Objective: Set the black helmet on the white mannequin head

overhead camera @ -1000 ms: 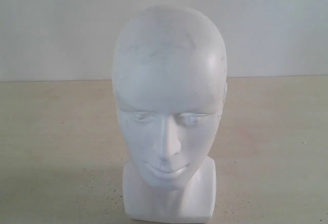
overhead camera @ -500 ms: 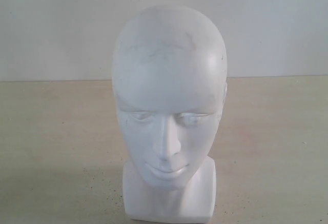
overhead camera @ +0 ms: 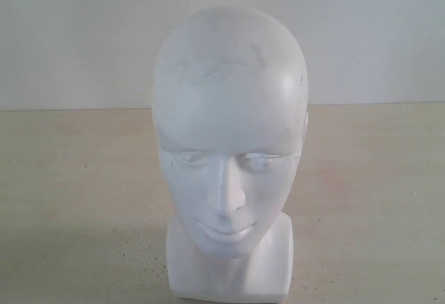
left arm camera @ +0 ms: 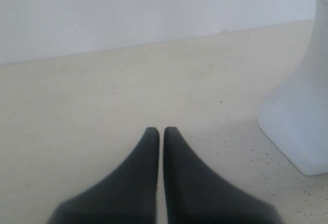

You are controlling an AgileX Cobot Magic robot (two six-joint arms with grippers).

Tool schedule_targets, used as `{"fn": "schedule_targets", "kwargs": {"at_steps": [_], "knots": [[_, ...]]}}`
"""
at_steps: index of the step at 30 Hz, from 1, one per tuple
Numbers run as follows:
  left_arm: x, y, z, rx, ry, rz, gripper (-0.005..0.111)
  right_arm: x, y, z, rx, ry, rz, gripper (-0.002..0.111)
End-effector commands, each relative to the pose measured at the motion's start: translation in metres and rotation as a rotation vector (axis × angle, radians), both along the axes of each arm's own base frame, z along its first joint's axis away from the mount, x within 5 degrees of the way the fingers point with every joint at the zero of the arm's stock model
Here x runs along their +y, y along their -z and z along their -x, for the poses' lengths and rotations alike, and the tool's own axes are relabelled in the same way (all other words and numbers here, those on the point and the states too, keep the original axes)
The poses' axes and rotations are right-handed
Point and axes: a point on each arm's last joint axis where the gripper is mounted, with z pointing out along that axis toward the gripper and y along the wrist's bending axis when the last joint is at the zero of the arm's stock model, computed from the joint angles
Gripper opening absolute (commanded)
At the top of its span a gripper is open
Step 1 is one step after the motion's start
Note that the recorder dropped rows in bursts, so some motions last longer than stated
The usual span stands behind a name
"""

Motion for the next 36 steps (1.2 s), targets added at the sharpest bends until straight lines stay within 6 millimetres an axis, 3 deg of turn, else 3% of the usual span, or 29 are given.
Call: {"fn": "schedule_targets", "kwargs": {"at_steps": [1, 7, 14, 26, 31, 36], "knots": [[0.0, 0.001, 0.0, 0.001, 0.004, 0.012, 0.004, -0.002, -0.006, 0.004, -0.023, 0.008, -0.001, 0.0], [0.0, 0.001, 0.0, 0.001, 0.004, 0.012, 0.004, 0.003, 0.001, -0.006, 0.093, -0.056, -0.051, 0.0], [0.0, 0.001, 0.0, 0.001, 0.004, 0.012, 0.004, 0.0, 0.003, -0.009, 0.12, -0.016, -0.064, 0.0], [0.0, 0.001, 0.0, 0.001, 0.004, 0.012, 0.004, -0.009, 0.0, -0.009, 0.025, 0.05, -0.154, 0.0], [0.0, 0.001, 0.0, 0.001, 0.004, 0.012, 0.004, 0.001, 0.004, -0.006, -0.138, -0.069, -0.168, 0.0], [0.0, 0.001, 0.0, 0.001, 0.004, 0.012, 0.004, 0.018, 0.013, -0.013, -0.195, -0.27, -0.177, 0.0]]}}
